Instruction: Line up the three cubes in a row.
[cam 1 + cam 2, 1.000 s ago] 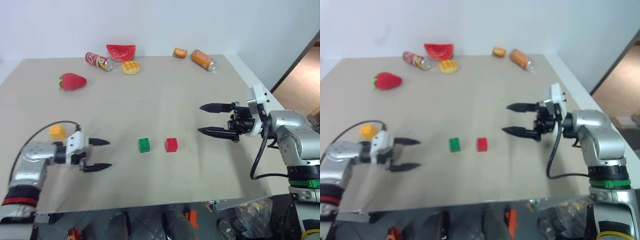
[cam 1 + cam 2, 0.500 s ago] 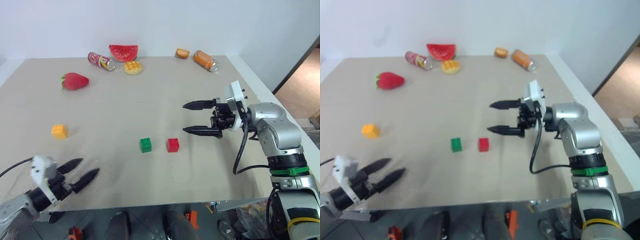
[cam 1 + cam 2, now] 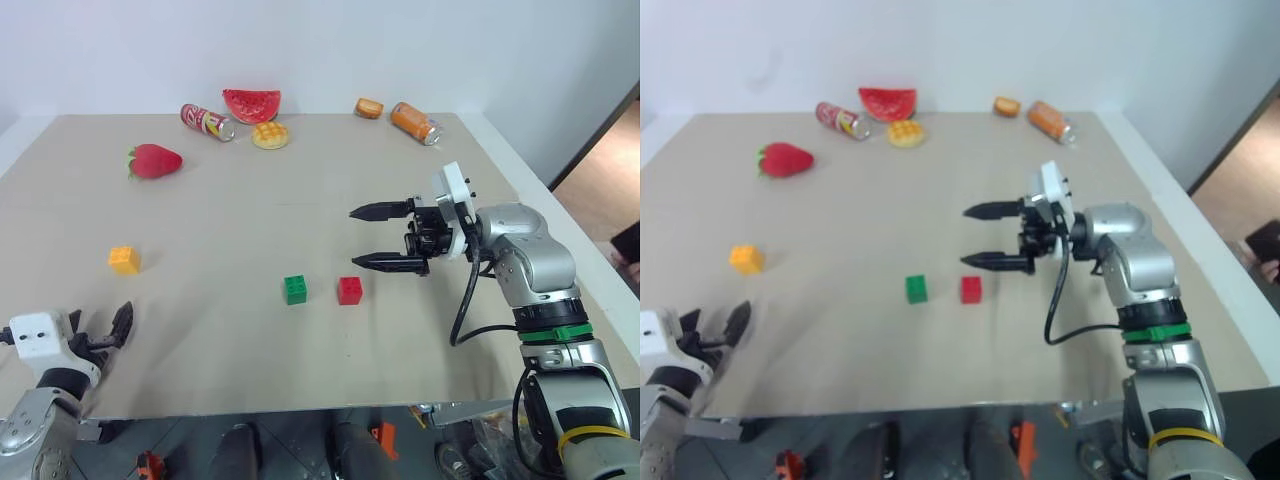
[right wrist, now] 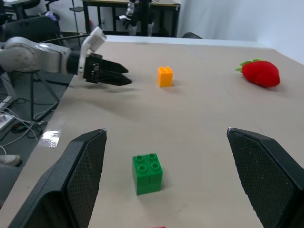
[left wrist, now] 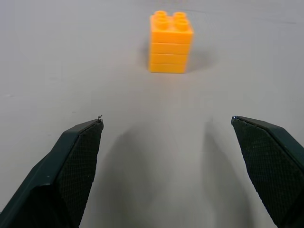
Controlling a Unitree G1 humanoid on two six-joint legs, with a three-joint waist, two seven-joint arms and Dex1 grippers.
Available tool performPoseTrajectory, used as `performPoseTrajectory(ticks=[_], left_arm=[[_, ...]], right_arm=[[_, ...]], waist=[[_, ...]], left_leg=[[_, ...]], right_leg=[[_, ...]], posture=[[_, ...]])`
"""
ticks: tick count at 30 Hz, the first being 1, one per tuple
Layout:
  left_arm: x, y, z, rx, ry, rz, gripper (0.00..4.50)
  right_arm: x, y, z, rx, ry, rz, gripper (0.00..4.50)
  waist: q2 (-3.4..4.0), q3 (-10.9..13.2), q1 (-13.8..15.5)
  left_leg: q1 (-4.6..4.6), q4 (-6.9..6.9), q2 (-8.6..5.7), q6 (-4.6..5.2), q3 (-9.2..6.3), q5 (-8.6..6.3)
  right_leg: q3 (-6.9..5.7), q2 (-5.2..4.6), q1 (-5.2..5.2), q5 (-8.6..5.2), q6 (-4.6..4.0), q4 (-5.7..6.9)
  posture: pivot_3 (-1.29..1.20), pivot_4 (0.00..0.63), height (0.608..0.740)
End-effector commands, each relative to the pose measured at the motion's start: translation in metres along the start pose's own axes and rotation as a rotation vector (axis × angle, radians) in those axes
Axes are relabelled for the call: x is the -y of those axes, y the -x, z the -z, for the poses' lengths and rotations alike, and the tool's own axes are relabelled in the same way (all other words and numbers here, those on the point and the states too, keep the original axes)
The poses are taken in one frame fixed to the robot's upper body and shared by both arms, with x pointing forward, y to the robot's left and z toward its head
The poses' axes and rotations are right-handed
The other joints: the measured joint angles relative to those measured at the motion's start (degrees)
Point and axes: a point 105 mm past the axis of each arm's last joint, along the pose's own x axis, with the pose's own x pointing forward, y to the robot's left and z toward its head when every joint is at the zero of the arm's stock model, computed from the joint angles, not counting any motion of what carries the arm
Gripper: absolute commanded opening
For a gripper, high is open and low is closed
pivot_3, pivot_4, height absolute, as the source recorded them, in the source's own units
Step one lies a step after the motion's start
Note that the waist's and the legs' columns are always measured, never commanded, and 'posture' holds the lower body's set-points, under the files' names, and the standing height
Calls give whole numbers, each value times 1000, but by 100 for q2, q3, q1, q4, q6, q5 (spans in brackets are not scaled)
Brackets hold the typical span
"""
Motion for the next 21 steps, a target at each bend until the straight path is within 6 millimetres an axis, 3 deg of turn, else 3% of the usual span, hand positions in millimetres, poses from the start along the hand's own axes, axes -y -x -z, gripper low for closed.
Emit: performPoseTrajectory(ticks=[1, 9, 21], left_arm=[[-6, -14, -9, 22, -73, -22, 4478], [-4, -49, -15, 37, -113, 3, 4478], [9, -81, -26, 72, -143, 55, 4478]], right_arm=[[1, 0, -12, 26, 51, 12, 4216], [2, -7, -36, 198, 32, 90, 4216], [-5, -12, -33, 217, 2, 120, 4216]], waist=[[0, 0, -3], [-1, -1, -9], [-4, -3, -3]], left_leg=[[0, -1, 1, 0, 0, 0], [-2, -1, 2, -4, 4, -3], [-3, 0, 2, -7, 5, -4]], right_leg=[[0, 2, -1, 0, 0, 0], [3, 3, -1, 4, 7, 0], [4, 1, 2, 7, 16, 0]], posture=[[0, 150, 740], [0, 150, 740], [0, 150, 740]])
